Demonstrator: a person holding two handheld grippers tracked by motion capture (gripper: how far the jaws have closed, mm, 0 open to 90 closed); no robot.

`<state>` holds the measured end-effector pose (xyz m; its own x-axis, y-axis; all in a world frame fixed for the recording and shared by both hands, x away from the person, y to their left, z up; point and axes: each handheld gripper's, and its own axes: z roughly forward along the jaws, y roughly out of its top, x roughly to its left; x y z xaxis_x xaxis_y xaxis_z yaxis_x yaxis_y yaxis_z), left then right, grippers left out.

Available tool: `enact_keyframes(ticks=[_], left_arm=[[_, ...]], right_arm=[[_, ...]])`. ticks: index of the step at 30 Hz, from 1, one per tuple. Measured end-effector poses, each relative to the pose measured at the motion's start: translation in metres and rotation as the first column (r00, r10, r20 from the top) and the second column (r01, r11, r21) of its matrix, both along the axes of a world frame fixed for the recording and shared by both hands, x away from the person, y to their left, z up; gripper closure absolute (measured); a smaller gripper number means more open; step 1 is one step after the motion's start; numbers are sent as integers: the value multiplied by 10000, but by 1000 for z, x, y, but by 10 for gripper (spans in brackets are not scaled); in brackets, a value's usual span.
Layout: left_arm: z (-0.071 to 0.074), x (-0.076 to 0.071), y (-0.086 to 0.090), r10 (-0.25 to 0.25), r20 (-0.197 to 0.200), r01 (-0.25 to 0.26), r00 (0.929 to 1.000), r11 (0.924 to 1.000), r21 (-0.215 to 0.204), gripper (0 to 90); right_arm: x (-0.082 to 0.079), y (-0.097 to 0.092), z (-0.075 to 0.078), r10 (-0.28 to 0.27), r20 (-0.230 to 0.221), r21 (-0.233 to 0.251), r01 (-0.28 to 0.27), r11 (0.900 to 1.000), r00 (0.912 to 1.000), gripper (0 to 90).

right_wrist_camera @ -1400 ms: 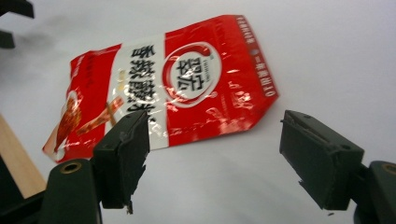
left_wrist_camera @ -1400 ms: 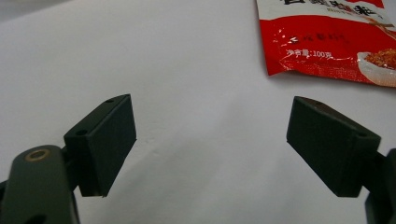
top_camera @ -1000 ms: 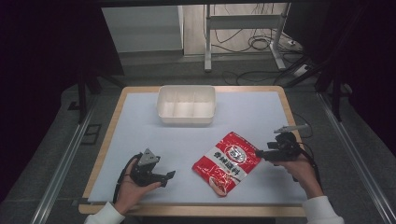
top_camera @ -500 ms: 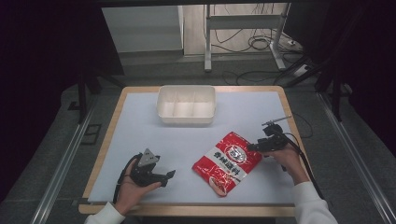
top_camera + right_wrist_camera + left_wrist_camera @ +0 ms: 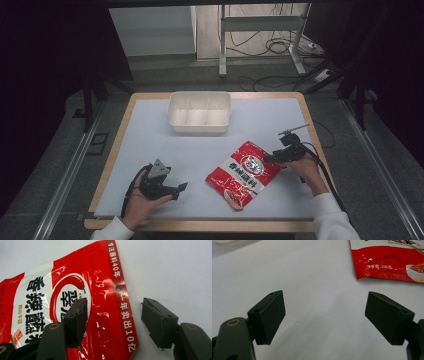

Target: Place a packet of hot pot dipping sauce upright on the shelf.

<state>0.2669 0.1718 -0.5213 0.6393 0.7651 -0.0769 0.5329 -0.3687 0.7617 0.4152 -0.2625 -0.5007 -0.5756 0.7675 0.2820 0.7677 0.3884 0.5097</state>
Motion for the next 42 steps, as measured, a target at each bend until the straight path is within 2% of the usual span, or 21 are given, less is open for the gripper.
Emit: enact_keyframes(ticks=[13,18,20,28,31,33,37,42], left_arm=[[0,1,3,69,-13,-70,10000,9999,-117,159],[1,1,4,81,-11,-81,10000,9999,-119,159],[1,0,2,99,179,-102,9998,9998,184,159],[1,-1,1,79,296,-89,9995,9995,317,158],[1,-1,1,87,288,-96,9995,9995,298,158],[1,-1,1,78,272,-86,9996,9995,303,158],[1,-1,1,80,282,-88,9996,9995,296,158],[1,-1,2,85,290,-94,9995,9995,288,158]], right_arm=[[-1,-1,-3,69,-416,410,-52,9991,9991,425],[-2,-4,-1,69,-451,516,-46,9987,9990,431],[-3,-7,1,24,-517,748,14,9972,9987,445],[-6,-17,13,121,-648,1877,3,9822,9978,480],[-8,-20,18,296,-731,2310,-120,9729,9969,519],[-9,-21,20,671,-944,2736,-389,9611,9933,535],[-11,-14,17,814,-1013,2512,-537,9665,9915,549],[-13,-1,16,788,-675,1755,-659,9823,9946,594]])
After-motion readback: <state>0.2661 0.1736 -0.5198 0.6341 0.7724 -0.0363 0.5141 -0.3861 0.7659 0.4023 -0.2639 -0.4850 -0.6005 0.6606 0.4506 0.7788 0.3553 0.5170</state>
